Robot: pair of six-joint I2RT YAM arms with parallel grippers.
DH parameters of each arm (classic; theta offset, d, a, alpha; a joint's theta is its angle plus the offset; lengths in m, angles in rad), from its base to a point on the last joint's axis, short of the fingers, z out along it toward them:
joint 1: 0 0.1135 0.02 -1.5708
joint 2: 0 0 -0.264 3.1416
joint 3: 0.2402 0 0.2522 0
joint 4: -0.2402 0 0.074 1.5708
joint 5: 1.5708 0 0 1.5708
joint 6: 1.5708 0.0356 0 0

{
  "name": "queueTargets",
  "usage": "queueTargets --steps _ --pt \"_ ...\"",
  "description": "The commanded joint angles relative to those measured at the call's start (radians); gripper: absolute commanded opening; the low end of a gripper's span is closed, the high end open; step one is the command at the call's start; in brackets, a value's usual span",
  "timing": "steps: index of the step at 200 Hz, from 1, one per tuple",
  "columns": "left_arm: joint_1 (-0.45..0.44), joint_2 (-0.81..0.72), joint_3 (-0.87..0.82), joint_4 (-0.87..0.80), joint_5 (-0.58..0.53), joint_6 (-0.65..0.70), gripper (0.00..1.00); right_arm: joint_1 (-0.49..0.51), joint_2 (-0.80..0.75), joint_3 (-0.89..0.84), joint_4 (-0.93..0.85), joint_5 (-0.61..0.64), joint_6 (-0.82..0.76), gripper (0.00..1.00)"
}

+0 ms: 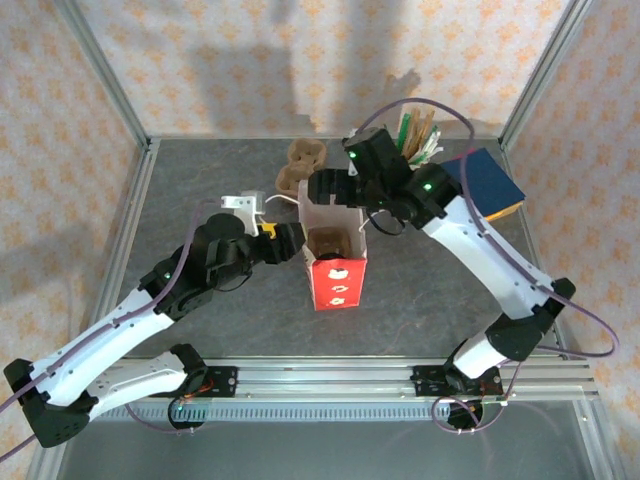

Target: Pack the takeout coffee

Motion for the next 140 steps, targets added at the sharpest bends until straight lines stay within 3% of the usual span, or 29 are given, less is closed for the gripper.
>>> queueTargets --steps 1,55,140 --pt "0.004 0.000 0.047 -0.032 -0.035 0.031 0.77 -0.010 -0.045 0.037 0.042 0.070 -0.020 0.91" --pt "0.005 0.027 0.085 -0.037 -0.050 0.071 0.77 -0.115 -0.101 0.034 0.060 0.103 -0.050 0.92" --pt "0.015 0.100 0.152 -0.091 -0.175 0.065 0.77 -0.548 -0.074 -0.054 0.129 -0.053 -0.143 0.90"
